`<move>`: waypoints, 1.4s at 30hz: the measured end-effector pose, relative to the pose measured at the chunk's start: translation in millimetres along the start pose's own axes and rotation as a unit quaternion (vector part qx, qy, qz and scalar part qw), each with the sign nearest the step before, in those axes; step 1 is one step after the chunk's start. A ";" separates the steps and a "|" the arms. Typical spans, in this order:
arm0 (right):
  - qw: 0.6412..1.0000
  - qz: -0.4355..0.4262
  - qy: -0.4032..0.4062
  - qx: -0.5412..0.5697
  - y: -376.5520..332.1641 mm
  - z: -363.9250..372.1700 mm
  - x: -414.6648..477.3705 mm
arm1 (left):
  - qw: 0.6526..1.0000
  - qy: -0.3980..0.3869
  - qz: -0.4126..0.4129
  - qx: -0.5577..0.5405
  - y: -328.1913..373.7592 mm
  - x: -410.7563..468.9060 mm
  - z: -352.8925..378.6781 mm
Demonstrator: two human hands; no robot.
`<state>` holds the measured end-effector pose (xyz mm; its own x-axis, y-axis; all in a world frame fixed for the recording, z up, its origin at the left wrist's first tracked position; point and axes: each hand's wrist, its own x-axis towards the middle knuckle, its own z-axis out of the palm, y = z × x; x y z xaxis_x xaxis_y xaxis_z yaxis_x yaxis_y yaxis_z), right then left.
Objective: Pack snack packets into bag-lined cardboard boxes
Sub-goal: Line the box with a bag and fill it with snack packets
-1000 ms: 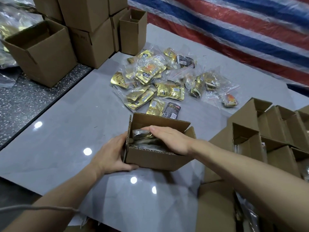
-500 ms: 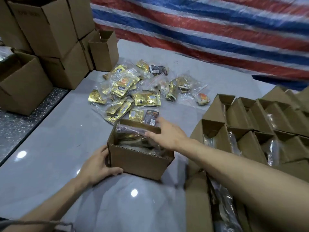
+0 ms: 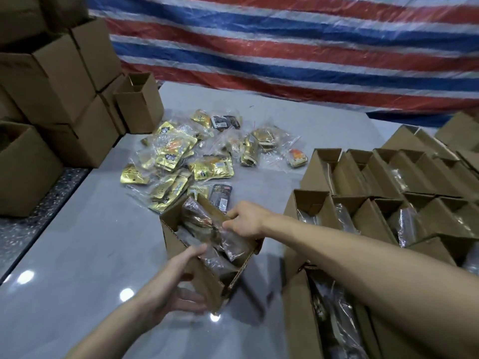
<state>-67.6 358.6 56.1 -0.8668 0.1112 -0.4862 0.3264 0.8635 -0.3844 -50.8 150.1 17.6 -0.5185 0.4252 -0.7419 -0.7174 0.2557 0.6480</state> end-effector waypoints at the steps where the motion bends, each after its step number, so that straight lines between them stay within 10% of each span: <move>1: 1.000 -0.002 0.001 0.002 -0.3 -1.2 -2.3 | 0.999 0.018 0.016 0.027 6.1 -2.0 2.4; 28: 0.953 0.173 0.225 0.110 103.9 -147.8 13.0 | 0.879 0.079 0.265 0.388 221.9 112.1 156.6; 42: 0.949 0.231 0.184 0.111 166.9 -129.6 23.9 | 0.931 0.069 0.180 0.311 190.3 174.6 186.4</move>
<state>-82.8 569.1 82.0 -0.6719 0.6520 -0.3514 0.7392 0.5609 -0.3728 -191.1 434.9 43.5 -0.7584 0.4762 -0.4450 -0.1004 0.5892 0.8017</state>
